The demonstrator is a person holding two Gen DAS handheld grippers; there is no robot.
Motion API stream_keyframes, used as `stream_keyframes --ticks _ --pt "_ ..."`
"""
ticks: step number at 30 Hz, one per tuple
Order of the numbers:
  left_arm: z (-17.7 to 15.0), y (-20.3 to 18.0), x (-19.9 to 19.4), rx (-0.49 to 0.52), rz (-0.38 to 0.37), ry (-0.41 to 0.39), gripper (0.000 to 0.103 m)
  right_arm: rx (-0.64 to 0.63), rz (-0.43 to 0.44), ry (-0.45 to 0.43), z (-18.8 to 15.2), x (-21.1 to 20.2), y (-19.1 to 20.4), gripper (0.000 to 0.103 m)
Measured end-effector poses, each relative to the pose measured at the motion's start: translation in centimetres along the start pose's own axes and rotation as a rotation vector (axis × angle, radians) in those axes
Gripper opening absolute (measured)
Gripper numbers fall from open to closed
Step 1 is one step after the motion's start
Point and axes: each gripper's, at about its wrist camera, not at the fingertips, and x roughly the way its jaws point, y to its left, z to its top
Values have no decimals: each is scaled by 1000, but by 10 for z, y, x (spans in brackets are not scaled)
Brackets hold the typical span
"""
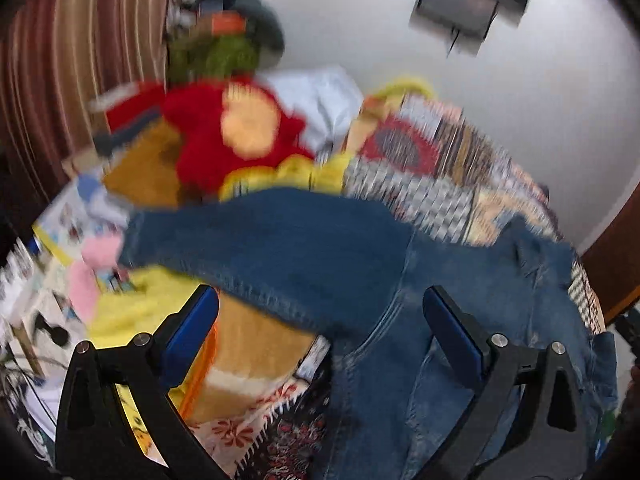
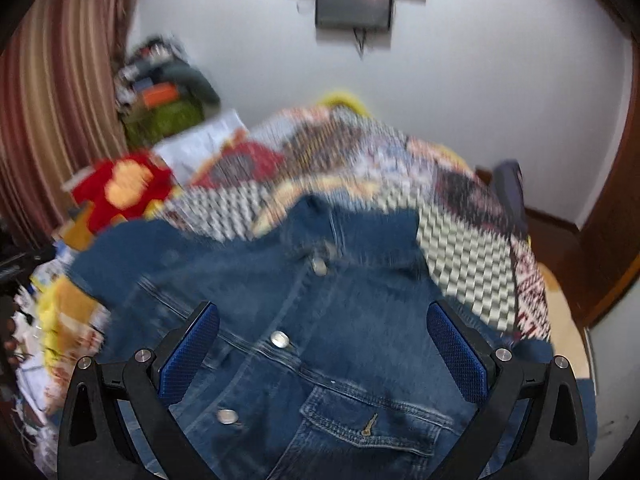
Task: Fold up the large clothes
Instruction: 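Lower the left tool to the jacket's sleeve and close on it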
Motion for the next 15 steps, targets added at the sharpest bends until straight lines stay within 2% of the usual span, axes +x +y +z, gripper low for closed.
stream_keyframes --ticks 2,5,10,13,15 --pt "-7 13 24 -56 -41 87 103 -31 -9 65 -6 29 5 103" --pt "-16 26 47 -126 -116 159 101 -65 24 146 -16 59 11 103" --pt "-11 28 58 -140 -185 143 93 -81 131 252 -27 88 21 103" --pt "-1 34 68 -154 -203 132 86 -69 162 282 -31 98 23 103" --pt "6 40 76 -165 -185 127 74 -57 175 292 -33 101 23 103"
